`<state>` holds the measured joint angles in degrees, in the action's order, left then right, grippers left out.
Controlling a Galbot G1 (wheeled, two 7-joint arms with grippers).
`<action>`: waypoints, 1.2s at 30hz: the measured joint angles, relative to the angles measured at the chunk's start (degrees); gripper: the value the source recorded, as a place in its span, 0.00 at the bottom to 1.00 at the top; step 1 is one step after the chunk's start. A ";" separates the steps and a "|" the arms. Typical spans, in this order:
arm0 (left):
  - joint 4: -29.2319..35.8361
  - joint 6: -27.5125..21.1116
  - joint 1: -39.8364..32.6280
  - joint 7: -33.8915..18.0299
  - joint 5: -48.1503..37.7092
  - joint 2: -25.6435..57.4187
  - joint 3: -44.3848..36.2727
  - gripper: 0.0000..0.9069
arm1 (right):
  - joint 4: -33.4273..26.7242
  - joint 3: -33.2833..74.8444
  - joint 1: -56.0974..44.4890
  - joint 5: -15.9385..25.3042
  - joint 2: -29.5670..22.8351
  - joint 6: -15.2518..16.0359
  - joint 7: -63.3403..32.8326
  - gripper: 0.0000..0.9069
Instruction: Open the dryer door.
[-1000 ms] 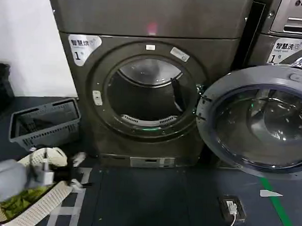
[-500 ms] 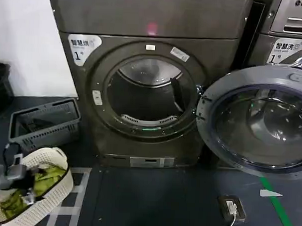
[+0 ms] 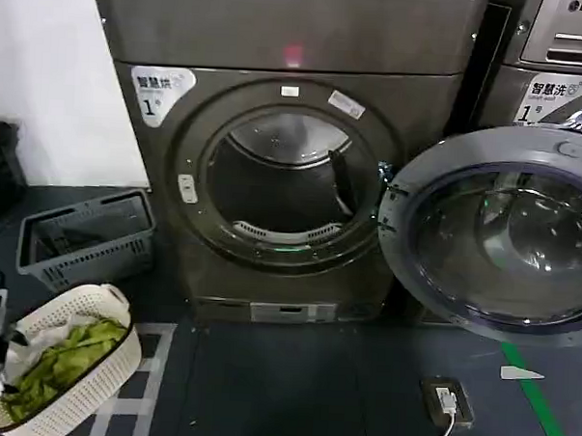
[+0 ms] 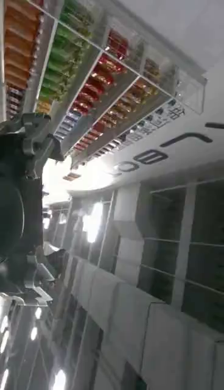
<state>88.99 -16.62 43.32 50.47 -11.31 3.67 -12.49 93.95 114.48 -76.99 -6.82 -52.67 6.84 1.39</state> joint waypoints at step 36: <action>-3.57 4.42 0.18 2.18 4.94 1.47 2.76 1.00 | -0.07 -0.04 0.16 0.33 -0.42 -0.05 0.22 1.00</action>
<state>85.41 -12.20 43.50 52.65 -6.37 5.14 -9.74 93.87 114.44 -76.83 -6.48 -53.09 6.80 1.61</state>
